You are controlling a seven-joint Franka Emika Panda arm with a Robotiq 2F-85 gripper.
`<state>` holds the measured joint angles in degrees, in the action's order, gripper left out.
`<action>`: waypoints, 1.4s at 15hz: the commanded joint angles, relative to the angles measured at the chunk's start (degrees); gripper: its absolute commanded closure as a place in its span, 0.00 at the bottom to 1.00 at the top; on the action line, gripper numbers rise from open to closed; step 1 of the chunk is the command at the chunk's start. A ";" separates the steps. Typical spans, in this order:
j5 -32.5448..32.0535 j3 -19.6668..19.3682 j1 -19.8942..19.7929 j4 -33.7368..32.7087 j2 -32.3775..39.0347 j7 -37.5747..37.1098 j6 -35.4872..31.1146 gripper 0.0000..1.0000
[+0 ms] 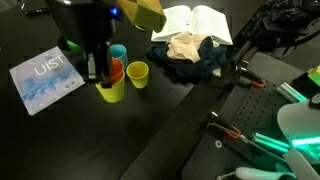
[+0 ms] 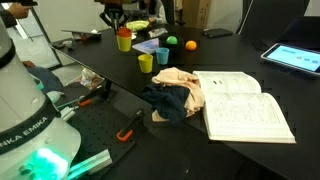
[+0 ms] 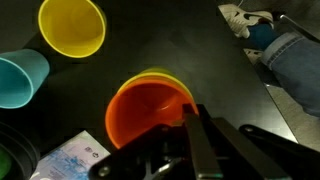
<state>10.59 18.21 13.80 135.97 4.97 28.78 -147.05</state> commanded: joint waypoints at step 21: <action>-22.07 -1.45 1.79 4.06 9.99 -7.96 -16.99 0.98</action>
<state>-6.85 18.70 13.99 138.59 16.35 24.56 -161.43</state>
